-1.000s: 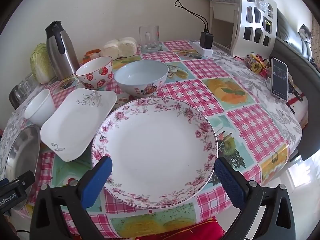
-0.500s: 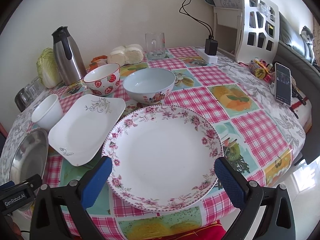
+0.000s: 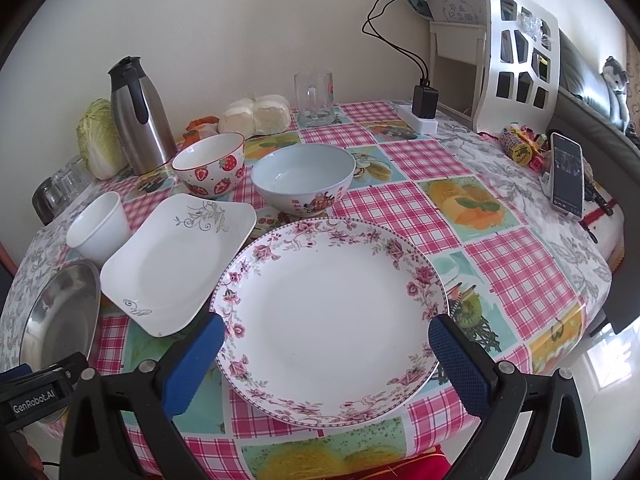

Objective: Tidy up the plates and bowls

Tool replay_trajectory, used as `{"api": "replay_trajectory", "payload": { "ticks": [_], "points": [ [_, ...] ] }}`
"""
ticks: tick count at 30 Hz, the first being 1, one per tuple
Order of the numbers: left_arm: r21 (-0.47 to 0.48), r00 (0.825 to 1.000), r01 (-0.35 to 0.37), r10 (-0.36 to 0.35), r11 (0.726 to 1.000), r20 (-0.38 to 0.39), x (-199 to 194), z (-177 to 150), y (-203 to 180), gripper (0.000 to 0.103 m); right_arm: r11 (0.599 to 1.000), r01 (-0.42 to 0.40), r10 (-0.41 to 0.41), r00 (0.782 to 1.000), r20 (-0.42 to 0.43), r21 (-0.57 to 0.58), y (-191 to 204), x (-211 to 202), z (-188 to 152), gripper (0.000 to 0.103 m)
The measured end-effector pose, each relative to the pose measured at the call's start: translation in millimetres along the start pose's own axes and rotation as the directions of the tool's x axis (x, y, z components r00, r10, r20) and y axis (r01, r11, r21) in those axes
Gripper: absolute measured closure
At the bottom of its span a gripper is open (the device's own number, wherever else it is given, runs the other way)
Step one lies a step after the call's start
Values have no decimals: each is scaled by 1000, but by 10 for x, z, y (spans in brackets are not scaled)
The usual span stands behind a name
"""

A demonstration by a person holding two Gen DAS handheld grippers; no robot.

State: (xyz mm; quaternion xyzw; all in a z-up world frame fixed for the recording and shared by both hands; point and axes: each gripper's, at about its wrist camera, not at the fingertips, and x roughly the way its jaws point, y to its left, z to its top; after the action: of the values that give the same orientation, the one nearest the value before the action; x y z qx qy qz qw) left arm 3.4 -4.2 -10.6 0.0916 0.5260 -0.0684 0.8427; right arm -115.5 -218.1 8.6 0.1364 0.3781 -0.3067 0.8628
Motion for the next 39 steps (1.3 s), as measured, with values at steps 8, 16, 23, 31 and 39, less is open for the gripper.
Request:
{"api": "replay_trajectory", "payload": {
  "ticks": [8, 16, 23, 31, 39],
  "points": [
    [-3, 1000, 3, -3, 1000, -1, 9, -7, -8, 0, 1000, 0, 0, 1000, 4, -9, 25, 2, -7, 0],
    [-10, 1000, 11, -11, 1000, -4, 9, 3, 16, 0, 1000, 4, -4, 1000, 5, -17, 46, 9, -20, 0],
    [-11, 1000, 12, -12, 1000, -5, 10, 3, 18, 0, 1000, 7, -6, 1000, 8, -30, 73, 12, -22, 0],
    [-12, 1000, 12, -12, 1000, -6, 16, 2, 22, 0, 1000, 6, -6, 1000, 8, -31, 78, 15, -23, 0],
    [-13, 1000, 13, -13, 1000, -7, 24, -4, 19, 0, 999, 7, -7, 1000, 9, -33, 82, 17, -19, 0]
  ]
}}
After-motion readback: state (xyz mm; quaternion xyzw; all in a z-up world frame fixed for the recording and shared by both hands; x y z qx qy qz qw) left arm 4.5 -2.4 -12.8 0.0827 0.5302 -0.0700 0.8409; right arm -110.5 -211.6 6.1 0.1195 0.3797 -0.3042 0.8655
